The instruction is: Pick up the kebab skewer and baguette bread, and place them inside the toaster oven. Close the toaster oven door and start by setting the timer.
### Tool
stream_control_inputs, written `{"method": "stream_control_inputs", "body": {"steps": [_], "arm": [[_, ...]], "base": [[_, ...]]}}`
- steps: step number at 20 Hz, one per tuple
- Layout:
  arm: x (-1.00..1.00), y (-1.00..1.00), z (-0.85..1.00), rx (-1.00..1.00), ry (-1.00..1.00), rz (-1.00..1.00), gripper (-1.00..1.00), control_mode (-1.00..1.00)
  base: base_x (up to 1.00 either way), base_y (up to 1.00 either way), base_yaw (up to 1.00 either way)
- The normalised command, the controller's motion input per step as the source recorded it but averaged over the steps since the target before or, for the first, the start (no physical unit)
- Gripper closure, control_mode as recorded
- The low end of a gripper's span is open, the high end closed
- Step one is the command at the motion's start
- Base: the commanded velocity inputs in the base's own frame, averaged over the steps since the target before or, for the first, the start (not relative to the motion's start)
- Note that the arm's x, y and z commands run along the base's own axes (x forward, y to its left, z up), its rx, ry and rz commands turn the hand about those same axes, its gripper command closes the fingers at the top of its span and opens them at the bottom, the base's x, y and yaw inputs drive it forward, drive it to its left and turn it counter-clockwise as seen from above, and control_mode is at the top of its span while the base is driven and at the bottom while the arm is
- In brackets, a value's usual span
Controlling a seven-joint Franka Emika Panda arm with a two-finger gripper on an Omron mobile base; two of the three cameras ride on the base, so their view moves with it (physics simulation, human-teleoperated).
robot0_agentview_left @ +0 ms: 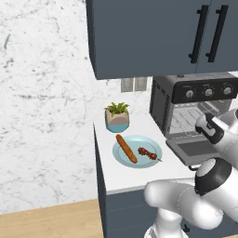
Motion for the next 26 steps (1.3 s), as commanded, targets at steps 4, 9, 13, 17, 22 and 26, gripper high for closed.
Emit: {"method": "stream_control_inputs", "body": {"steps": [4,9,13,17,22,26], "arm": [[-0.30,0.00,-0.16,0.00,0.07,0.00,-1.00,-1.00],[-0.27,0.00,-0.07,0.00,0.02,0.00,-1.00,-1.00],[-0.29,0.00,-0.01,0.00,0.02,0.00,-1.00,-1.00],[-0.39,0.00,-0.02,0.00,0.06,0.00,-1.00,-1.00],[-0.11,0.00,0.48,0.00,0.06,0.00,-1.00,-1.00],[0.00,0.10,0.99,0.00,0.23,0.00,-1.00,-1.00]], "base": [[0.00,0.00,0.00],[0.00,0.00,0.00],[0.00,0.00,0.00],[0.00,0.00,0.00],[0.00,0.00,0.00],[0.00,0.00,0.00]]}}
